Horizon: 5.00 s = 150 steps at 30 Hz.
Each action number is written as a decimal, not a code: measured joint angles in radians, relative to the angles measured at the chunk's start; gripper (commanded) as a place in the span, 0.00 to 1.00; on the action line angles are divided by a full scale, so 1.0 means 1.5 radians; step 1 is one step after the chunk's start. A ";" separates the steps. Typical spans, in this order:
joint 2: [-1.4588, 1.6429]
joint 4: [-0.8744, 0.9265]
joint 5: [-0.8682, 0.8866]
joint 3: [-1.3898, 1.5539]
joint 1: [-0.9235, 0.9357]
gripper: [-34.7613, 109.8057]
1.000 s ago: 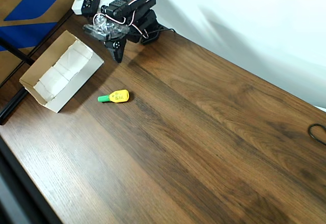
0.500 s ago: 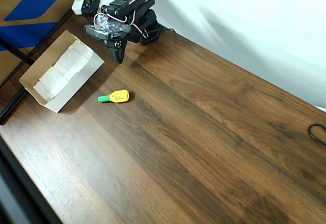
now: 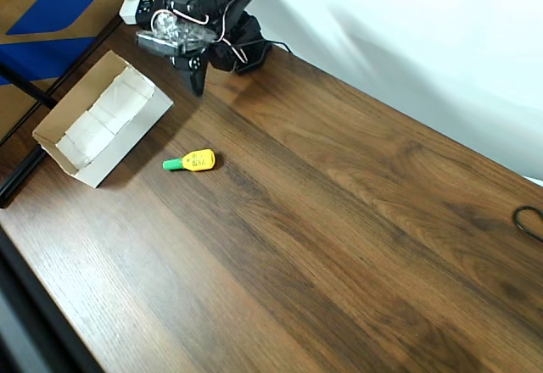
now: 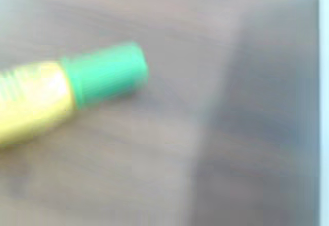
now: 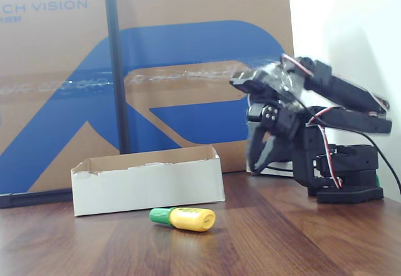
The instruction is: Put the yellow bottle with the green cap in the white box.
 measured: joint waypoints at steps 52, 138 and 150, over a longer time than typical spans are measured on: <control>-0.758 -0.407 0.004 -0.404 -0.077 0.35; -0.733 -0.480 -0.010 -0.392 0.078 0.24; -0.727 -0.504 0.052 -0.372 0.226 0.24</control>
